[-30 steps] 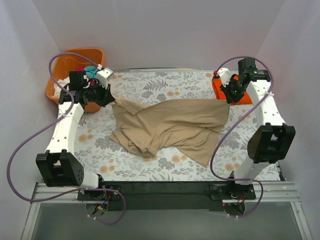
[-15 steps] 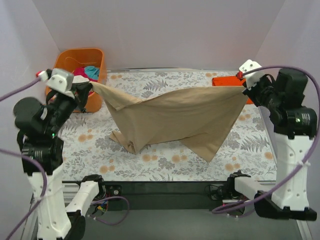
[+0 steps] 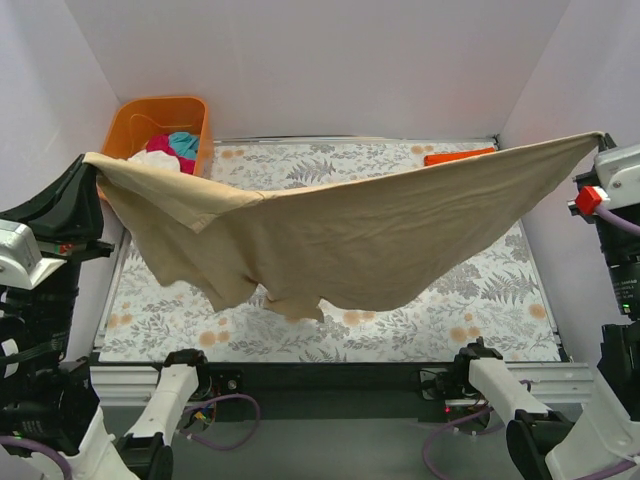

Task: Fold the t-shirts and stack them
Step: Flatten the tshirt out

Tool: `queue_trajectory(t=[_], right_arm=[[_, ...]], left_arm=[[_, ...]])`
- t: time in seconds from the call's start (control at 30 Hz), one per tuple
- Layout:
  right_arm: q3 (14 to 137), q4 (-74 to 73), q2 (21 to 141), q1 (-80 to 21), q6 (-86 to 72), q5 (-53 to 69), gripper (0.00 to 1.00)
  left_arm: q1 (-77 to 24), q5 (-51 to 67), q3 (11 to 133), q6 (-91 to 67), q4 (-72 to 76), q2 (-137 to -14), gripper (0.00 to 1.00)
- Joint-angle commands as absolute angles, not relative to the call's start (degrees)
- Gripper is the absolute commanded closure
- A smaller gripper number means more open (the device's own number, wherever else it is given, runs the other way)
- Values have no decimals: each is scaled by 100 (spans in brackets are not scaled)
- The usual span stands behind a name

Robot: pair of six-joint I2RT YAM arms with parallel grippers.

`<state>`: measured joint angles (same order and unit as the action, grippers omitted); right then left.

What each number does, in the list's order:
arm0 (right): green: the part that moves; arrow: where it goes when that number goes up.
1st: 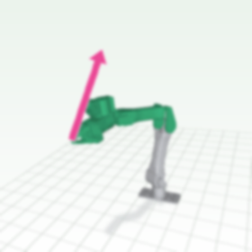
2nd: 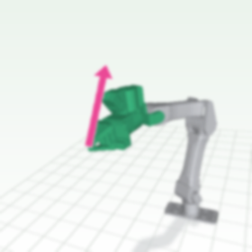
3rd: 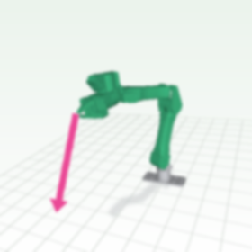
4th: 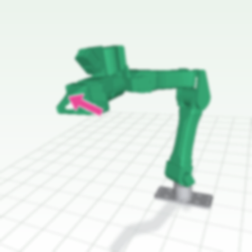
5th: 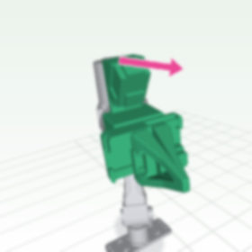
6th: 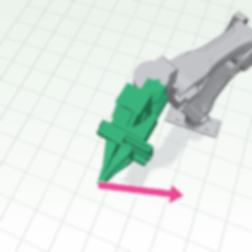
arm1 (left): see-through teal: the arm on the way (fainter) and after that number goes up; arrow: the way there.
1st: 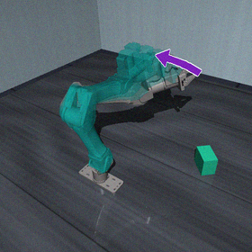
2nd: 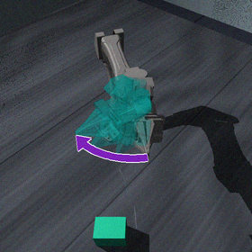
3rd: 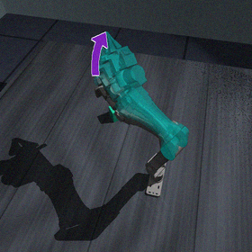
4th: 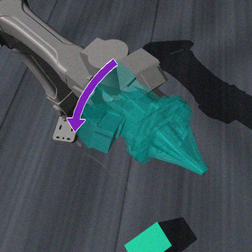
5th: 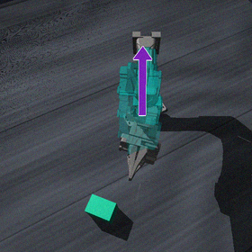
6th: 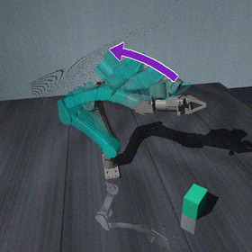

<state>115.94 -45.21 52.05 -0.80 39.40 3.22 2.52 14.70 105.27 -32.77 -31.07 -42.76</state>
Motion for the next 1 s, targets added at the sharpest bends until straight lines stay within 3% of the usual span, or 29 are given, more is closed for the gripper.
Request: queue_trajectory(t=[0.0,0.27,0.4,0.67,0.97], right_arm=[[11751,-4017,5291,-53,3963,26,99],[10391,-3334,5580,-53,3955,132,99],[9730,-2629,6045,-53,3832,254,99],[10150,-2566,6688,-53,3568,519,99],[10222,-2566,6127,-62,3480,571,99]], left_arm=[[281,897,10845,-3076,-3032,-4605,100],[281,1001,10170,-2813,-2752,-5272,100],[290,1440,9118,-2856,-2061,-5537,100],[290,1572,9122,-3243,-1311,-6187,100],[281,1784,9484,-3551,-1318,-5811,100]])
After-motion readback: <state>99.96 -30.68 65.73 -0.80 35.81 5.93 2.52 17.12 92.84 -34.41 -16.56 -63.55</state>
